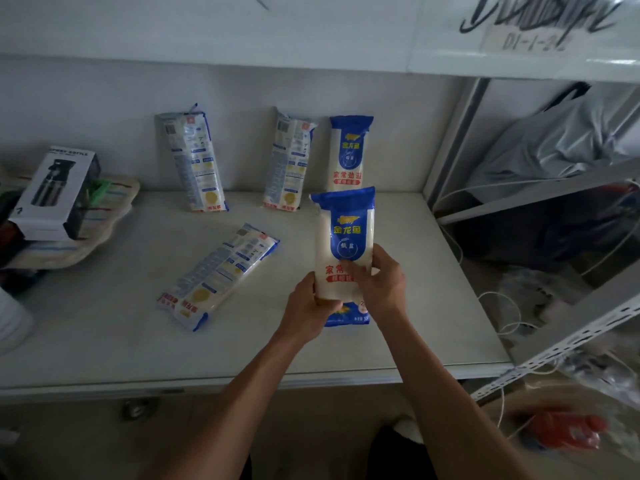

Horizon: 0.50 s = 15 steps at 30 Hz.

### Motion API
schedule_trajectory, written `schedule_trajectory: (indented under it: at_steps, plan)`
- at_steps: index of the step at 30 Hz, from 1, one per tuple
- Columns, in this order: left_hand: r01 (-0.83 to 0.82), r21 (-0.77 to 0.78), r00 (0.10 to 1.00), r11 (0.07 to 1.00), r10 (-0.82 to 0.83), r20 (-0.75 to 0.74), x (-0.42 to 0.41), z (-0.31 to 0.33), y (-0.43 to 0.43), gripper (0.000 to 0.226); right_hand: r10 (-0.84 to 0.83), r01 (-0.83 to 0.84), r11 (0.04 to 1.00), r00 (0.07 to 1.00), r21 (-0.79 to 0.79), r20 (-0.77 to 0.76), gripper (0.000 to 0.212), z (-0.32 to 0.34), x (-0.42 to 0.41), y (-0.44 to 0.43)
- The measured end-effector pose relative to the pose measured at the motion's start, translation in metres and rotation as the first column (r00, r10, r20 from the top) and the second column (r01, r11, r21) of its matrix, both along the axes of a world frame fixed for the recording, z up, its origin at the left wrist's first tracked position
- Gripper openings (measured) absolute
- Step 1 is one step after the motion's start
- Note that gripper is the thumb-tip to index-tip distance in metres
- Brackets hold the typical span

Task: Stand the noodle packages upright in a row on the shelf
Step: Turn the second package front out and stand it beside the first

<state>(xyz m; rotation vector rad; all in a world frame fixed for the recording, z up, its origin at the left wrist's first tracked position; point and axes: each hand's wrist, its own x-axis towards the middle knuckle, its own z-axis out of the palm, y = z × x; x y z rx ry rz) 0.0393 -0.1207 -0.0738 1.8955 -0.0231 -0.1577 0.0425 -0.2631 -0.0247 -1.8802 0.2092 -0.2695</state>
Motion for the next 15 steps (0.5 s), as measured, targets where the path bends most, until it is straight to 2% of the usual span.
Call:
schedule_trajectory:
  at_steps: [3,7,10,15]
  plan:
    - [-0.038,-0.064,0.999,0.997,0.038,0.012,0.010,-0.004,-0.020,0.044,0.031,-0.032,0.997,0.999,-0.075,-0.010,0.033,-0.006,0.004,-0.021]
    - [-0.065,-0.141,0.997,0.988,0.069,0.025,0.034,-0.011,-0.048,0.044,0.012,-0.014,0.999,0.999,-0.033,-0.052,0.037,-0.024,0.010,-0.050]
    - [-0.062,-0.135,0.997,0.989,0.067,0.038,0.053,-0.010,-0.069,0.044,-0.066,0.064,0.995,0.998,-0.071,-0.021,0.033,-0.035,0.016,-0.063]
    - [-0.045,-0.081,0.998,0.996,0.048,0.036,0.074,0.002,-0.099,0.044,-0.138,0.140,0.990,0.989,-0.033,0.061,0.024,-0.040,0.032,-0.077]
